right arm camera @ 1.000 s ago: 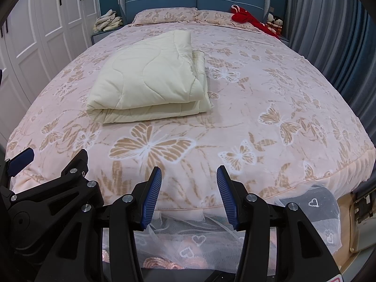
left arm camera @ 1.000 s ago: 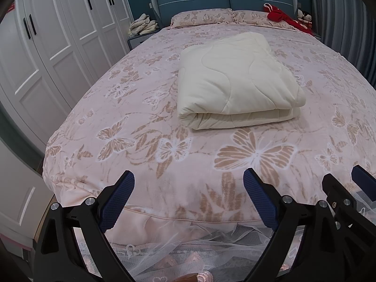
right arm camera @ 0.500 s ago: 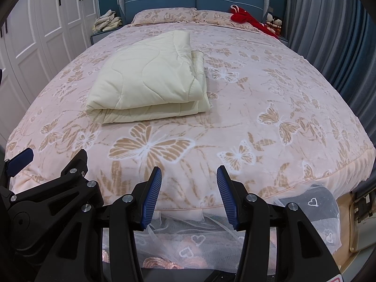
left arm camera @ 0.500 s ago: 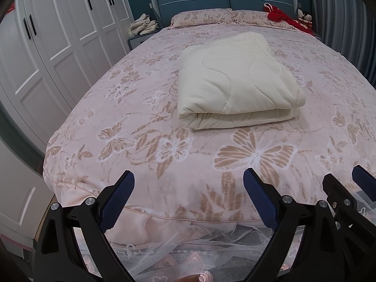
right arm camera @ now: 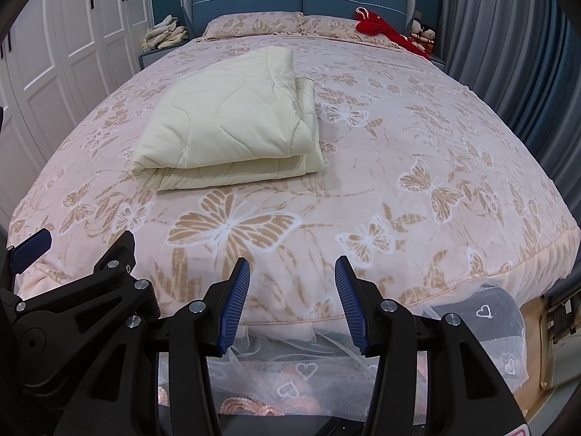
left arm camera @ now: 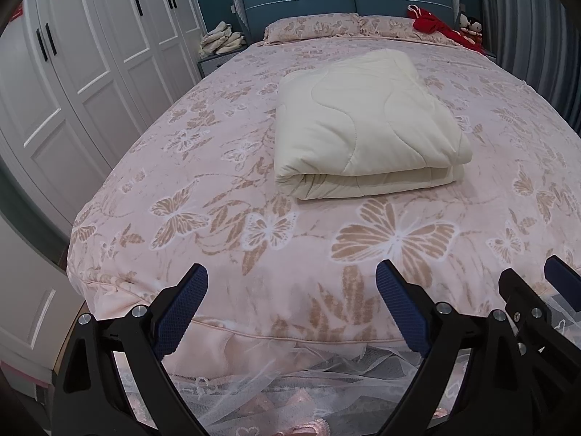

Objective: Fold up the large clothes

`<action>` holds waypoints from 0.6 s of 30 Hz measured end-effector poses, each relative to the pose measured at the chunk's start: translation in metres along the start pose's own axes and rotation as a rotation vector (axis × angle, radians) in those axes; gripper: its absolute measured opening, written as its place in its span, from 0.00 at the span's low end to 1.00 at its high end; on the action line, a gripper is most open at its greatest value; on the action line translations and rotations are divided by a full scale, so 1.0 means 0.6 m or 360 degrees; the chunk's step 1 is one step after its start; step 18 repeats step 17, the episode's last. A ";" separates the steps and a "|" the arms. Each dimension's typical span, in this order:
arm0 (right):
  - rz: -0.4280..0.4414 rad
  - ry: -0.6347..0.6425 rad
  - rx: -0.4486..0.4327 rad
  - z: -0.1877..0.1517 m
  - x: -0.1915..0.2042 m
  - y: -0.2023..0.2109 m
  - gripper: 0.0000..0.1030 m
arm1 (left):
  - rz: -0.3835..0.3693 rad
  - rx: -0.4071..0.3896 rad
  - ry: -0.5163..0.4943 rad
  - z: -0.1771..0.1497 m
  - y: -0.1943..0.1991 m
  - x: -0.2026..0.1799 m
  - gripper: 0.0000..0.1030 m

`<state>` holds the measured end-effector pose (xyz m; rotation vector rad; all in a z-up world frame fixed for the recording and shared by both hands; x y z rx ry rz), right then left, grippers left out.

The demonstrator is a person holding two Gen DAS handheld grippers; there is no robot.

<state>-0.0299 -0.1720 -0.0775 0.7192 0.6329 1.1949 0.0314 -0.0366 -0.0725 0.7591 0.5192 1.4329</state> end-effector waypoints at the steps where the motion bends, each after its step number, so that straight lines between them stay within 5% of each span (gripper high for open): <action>1: 0.0000 0.0000 0.0002 0.000 0.001 0.000 0.48 | 0.0001 -0.0007 -0.0002 0.001 0.000 0.001 0.89; 18: -0.0012 -0.0003 0.0004 -0.002 0.000 0.001 0.48 | -0.0002 -0.0001 -0.0003 -0.004 0.000 -0.003 0.88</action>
Point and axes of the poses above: each gripper's, at about its wrist camera, not at the fingertips, and y roughly against the way its jaws point, x to its left, z to its top, the point moved 3 cm from there along -y, roughly the way its jaws point, and after that the axes turned 4 degrees about y, right-handed, at the moved point
